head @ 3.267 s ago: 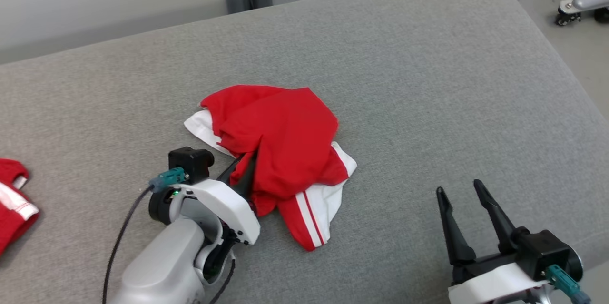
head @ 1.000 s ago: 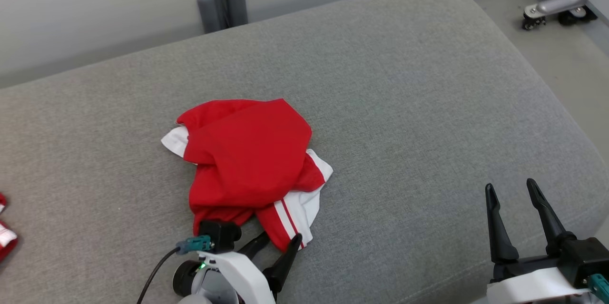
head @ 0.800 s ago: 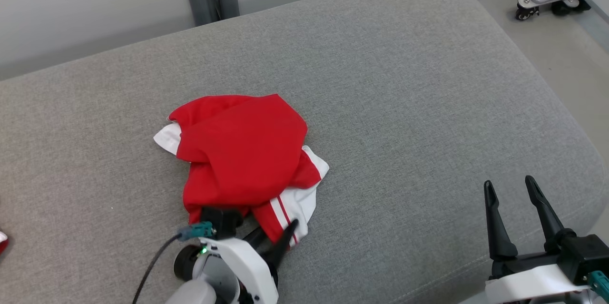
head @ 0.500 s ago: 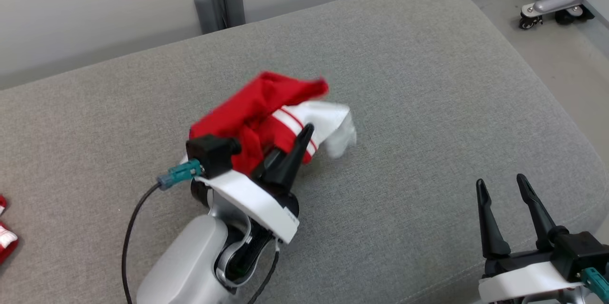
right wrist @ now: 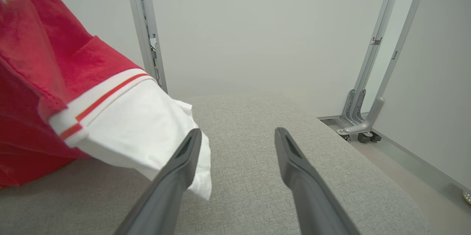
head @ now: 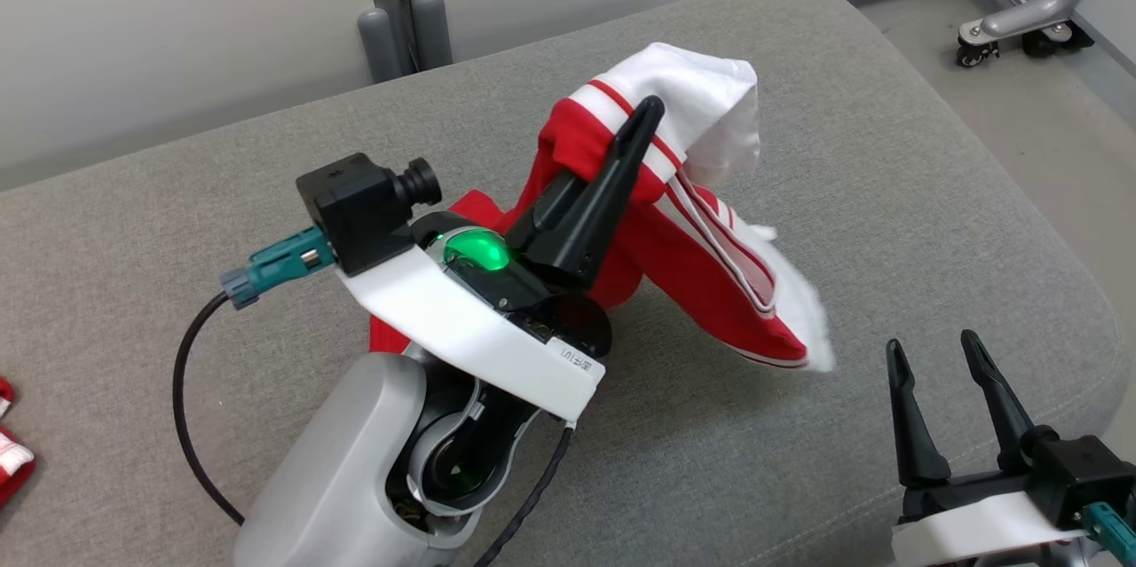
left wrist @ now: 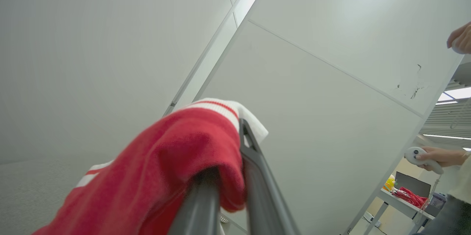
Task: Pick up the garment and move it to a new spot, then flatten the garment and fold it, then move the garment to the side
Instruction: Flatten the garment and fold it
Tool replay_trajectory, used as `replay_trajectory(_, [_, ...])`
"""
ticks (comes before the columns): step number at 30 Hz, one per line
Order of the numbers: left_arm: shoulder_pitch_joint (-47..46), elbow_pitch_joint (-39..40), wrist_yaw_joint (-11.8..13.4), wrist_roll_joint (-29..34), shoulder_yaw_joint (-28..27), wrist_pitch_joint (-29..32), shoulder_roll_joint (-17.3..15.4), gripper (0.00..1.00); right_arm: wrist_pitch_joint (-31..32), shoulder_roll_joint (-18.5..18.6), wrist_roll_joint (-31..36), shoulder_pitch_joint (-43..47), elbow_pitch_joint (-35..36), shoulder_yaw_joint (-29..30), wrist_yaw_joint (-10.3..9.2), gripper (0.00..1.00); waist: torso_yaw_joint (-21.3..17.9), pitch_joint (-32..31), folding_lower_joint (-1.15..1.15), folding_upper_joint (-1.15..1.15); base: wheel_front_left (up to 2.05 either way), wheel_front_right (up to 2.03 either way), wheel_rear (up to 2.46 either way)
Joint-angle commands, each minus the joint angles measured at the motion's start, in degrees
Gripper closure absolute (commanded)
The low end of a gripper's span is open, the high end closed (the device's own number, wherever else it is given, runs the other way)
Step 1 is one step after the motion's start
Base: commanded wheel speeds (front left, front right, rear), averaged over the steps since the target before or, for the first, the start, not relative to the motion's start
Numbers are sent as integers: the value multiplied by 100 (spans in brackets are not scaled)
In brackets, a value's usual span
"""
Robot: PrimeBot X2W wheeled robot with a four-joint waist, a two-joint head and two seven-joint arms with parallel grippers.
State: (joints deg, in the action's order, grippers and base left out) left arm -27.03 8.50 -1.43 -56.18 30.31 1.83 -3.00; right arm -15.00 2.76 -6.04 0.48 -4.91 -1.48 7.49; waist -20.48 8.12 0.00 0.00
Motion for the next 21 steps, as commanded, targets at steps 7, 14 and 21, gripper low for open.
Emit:
replay_trajectory(7, [244, -467, 310, 26, -295, -79, -198, 100, -28, 23, -64, -50, 4, 11, 1, 0, 28, 91, 0, 0, 0, 0, 0])
replay_trajectory(14, [-154, -1198, 262, 76, -312, -373, -113, 100, -28, 24, -100, -101, -22, 7, 1, 0, 21, 190, 0, 0, 0, 0, 0])
replay_trajectory(21, [-1032, -1880, 473, 418, -453, -1051, -49, 100, -28, 24, -76, -135, -51, -115, 1, 0, -44, 212, 0, 0, 0, 0, 0])
